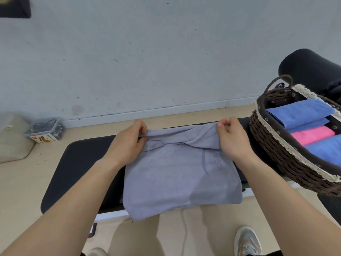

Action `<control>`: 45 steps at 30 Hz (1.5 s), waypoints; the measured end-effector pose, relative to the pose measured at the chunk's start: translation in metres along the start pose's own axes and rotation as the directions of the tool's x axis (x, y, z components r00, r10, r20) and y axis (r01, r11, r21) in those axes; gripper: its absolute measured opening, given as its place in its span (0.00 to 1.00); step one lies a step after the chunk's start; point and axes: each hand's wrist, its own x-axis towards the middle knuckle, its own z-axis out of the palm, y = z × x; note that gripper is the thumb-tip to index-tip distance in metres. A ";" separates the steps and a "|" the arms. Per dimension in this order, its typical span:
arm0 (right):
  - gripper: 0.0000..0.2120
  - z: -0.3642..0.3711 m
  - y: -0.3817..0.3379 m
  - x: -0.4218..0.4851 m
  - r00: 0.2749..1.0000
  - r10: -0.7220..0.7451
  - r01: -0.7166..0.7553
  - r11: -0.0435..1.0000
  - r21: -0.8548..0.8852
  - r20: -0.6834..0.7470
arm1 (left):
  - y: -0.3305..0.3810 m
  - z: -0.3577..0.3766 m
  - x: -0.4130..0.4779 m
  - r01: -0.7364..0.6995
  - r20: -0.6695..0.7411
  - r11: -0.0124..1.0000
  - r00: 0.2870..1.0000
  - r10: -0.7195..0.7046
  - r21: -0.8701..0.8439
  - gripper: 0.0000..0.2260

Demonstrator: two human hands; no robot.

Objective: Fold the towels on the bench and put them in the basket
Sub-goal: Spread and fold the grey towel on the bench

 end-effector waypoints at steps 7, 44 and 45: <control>0.04 0.007 0.006 0.008 0.998 0.051 -0.054 0.994 -0.095 -0.026 | -0.034 -0.015 -0.006 -0.042 -0.034 0.994 0.998 0.045 0.096 0.14; 0.06 -0.011 -0.056 -0.027 0.993 0.039 -0.031 0.997 -0.066 0.113 | -0.013 -0.074 -0.057 0.306 -0.072 0.850 0.926 -0.370 -0.428 0.03; 0.06 -0.019 -0.064 -0.033 0.985 0.050 -0.038 0.997 -0.074 0.164 | -0.010 -0.081 -0.062 0.310 -0.045 0.816 0.925 -0.378 -0.488 0.03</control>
